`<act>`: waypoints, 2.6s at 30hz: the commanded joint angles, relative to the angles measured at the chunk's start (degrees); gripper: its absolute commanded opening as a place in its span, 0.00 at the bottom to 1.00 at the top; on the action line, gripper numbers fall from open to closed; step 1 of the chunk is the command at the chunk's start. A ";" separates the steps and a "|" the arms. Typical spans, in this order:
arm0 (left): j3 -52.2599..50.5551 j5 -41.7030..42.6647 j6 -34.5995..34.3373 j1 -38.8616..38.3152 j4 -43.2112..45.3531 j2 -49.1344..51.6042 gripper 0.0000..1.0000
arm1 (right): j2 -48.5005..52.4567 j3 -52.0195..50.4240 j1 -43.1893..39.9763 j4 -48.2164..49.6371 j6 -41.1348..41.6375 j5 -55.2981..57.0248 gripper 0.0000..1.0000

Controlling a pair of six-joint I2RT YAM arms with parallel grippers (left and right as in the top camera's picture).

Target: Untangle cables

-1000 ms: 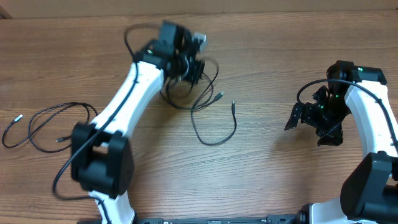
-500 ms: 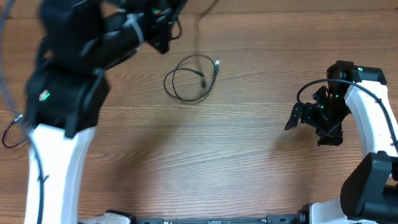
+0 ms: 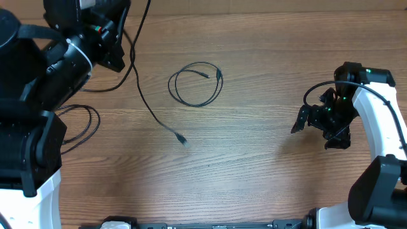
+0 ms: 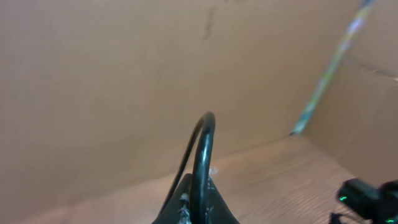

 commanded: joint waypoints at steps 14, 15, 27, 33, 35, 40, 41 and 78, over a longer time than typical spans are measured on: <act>0.33 -49.42 -11.13 11.85 -13.27 6.62 0.04 | -0.81 0.85 -0.20 -0.04 -0.17 -0.52 0.99; 0.33 -49.40 -12.11 14.75 -13.25 7.13 0.04 | -0.81 0.85 -0.20 -0.07 -0.17 -0.50 0.99; 0.33 -42.29 -17.29 38.27 -16.28 15.19 0.04 | -0.81 0.85 -0.20 -0.07 -0.17 -0.50 0.99; 0.33 -38.93 -17.27 39.21 -17.25 19.12 0.04 | -0.81 0.85 -0.20 -0.07 -0.17 -0.50 0.99; 0.33 -37.53 -17.27 39.21 -16.85 20.24 0.04 | -0.81 0.85 -0.20 -0.11 -0.17 -0.50 0.99; 0.33 -36.98 -17.11 39.21 -14.01 23.34 0.08 | -0.81 0.85 -0.20 -0.13 -0.17 -0.50 0.99; 0.33 -36.98 -17.05 39.21 -13.40 24.09 0.11 | -0.81 0.85 -0.20 -0.15 -0.17 -0.50 0.99; 0.33 -1.73 4.87 5.14 -19.74 27.69 1.00 | -0.81 0.85 -0.20 -0.26 -0.15 -0.57 1.00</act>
